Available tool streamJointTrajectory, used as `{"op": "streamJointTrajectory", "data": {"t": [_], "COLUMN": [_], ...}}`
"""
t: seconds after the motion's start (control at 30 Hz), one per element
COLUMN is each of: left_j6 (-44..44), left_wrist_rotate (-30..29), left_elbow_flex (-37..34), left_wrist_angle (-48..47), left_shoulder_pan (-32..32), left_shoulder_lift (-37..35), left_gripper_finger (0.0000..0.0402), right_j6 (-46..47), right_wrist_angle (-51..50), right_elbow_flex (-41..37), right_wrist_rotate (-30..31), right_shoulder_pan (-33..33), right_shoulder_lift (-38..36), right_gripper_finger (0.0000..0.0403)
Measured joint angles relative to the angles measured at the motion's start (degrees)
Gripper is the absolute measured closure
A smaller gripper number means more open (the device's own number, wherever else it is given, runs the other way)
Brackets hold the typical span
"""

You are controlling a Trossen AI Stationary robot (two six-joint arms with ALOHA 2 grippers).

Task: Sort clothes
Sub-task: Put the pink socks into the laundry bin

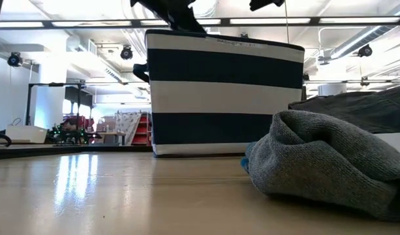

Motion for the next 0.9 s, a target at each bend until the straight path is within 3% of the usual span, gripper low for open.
{"op": "streamJointTrajectory", "data": {"t": [0.2, 0.5, 0.67, 0.9], "left_j6": [2.1, 2.3, 1.2, -4.4], "left_wrist_rotate": [0.0, -0.1, -0.7, -0.9], "left_elbow_flex": [-0.3, -3.0, -10.8, -28.1], "left_wrist_angle": [-0.2, 1.8, 8.0, 23.2], "left_shoulder_pan": [-5.4, -13.5, -15.8, -17.3], "left_shoulder_lift": [-2.2, -6.5, -11.7, -23.4], "left_gripper_finger": [0.0161, 0.0202, 0.0216, 0.0212], "right_j6": [3.1, 14.6, 25.2, 38.8], "right_wrist_angle": [0.3, 0.2, -0.1, -1.1], "right_elbow_flex": [-7.0, -20.5, -26.9, -34.1], "right_wrist_rotate": [-0.2, 0.4, 0.5, 0.5], "right_shoulder_pan": [4.7, 15.0, 22.2, 33.8], "right_shoulder_lift": [-4.3, -12.2, -15.9, -17.2], "right_gripper_finger": [0.0296, 0.0310, 0.0303, 0.0267]}}
